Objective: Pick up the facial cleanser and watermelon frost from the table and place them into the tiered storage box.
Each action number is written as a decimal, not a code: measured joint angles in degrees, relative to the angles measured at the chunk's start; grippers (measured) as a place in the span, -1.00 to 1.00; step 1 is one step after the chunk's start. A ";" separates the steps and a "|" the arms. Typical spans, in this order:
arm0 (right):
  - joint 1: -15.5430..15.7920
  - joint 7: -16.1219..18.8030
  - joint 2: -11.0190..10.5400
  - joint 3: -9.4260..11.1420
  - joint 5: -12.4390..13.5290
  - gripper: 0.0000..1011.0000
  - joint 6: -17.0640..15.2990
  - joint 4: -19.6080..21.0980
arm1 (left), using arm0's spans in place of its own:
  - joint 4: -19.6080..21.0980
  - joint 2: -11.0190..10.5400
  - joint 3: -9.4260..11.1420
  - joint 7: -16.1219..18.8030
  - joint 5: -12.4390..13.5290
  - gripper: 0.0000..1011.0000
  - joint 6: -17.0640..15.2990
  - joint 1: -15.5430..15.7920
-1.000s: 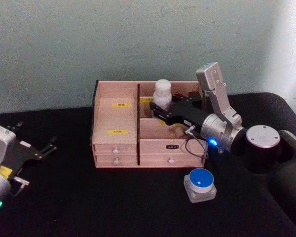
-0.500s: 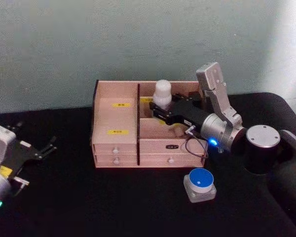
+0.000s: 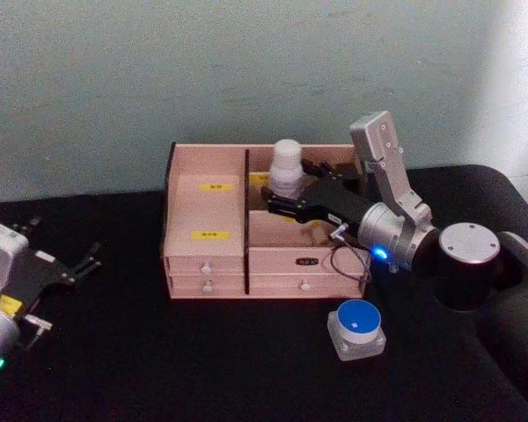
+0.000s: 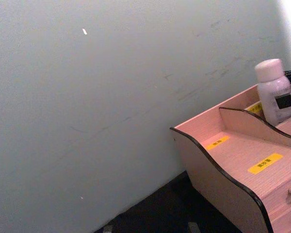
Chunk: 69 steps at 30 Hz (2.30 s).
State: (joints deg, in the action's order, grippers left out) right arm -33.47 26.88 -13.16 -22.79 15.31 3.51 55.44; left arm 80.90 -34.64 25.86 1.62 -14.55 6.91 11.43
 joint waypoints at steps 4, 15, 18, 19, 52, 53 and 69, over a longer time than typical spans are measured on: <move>0.00 0.00 0.00 0.00 0.00 0.98 0.00 0.00 | 0.00 0.00 0.00 0.00 0.00 0.98 0.00 0.00; 3.50 -0.19 -1.98 1.52 0.42 0.98 0.70 7.08 | 0.00 0.00 0.00 0.00 0.00 0.98 0.00 0.00; 5.00 -0.09 -2.97 2.16 1.05 0.98 0.43 9.96 | 0.00 0.00 0.00 0.00 0.00 0.98 0.00 0.00; 5.87 0.07 -3.64 2.49 1.40 0.98 0.27 11.56 | 0.00 0.00 0.00 0.00 0.00 0.98 0.00 0.00; 29.25 5.85 -24.51 5.92 10.91 0.98 -5.82 36.81 | 0.00 0.00 0.00 0.00 0.00 0.98 0.00 0.00; 29.34 5.92 -24.71 5.75 10.92 0.98 -6.00 36.81 | 0.00 0.00 0.00 0.00 0.00 0.98 0.00 0.00; 28.11 6.32 -26.01 2.67 11.02 0.98 -8.88 34.79 | 0.00 0.00 0.00 0.00 0.00 0.98 0.00 0.00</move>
State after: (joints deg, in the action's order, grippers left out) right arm -5.36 33.20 -39.17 -20.11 26.33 -5.37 90.23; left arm 80.90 -34.65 25.86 1.62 -14.55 6.91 11.43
